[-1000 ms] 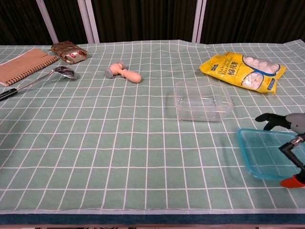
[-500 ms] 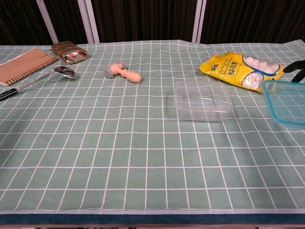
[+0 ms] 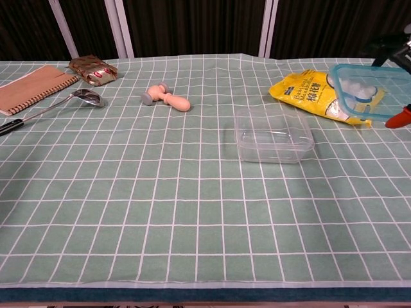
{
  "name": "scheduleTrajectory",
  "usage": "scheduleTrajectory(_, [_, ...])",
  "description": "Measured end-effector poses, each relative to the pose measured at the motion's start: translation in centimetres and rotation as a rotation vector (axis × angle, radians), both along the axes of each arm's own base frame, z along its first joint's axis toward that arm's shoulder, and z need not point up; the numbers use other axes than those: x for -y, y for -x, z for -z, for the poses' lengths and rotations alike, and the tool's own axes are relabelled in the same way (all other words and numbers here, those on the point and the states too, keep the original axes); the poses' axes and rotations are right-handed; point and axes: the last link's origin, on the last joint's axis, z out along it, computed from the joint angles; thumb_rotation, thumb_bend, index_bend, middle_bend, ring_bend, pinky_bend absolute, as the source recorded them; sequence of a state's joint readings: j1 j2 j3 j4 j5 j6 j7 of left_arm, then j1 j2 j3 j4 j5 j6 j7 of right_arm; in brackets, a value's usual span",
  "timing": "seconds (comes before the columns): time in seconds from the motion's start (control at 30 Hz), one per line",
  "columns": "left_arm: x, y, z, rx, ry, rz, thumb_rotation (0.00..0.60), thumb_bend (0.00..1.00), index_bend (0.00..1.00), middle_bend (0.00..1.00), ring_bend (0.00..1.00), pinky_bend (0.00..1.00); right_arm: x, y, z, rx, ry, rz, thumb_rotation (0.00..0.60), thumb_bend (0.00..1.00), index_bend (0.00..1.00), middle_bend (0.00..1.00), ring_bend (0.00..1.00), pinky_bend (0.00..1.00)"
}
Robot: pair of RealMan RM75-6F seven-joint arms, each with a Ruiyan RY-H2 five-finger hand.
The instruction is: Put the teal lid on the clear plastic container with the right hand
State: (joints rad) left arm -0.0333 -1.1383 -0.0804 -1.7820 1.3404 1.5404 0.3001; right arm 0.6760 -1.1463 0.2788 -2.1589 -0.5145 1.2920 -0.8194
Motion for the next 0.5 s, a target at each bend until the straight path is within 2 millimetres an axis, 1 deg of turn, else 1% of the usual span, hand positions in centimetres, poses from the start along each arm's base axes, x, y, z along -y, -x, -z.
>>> scheduleTrajectory(0.23, [-0.1, 0.0, 0.0, 0.001, -0.001, -0.007, 0.6, 0.32, 0.11, 0.0, 0.0, 0.0, 2.8, -1.3, 1.0, -0.074, -0.036, 0.008, 0.6, 0.19, 0.0, 0.44, 0.07, 0.0])
scheduleTrajectory(0.37, [-0.2, 0.1, -0.1, 0.003, -0.004, -0.014, 0.6, 0.32, 0.11, 0.0, 0.0, 0.0, 4.0, -1.8, 1.6, -0.083, -0.059, 0.032, 0.6, 0.19, 0.0, 0.44, 0.07, 0.0])
scheduleTrajectory(0.5, [-0.2, 0.2, -0.1, 0.007, -0.007, -0.022, 0.6, 0.32, 0.11, 0.0, 0.0, 0.0, 5.6, -2.2, 2.3, -0.099, -0.088, 0.05, 0.6, 0.19, 0.0, 0.44, 0.07, 0.0])
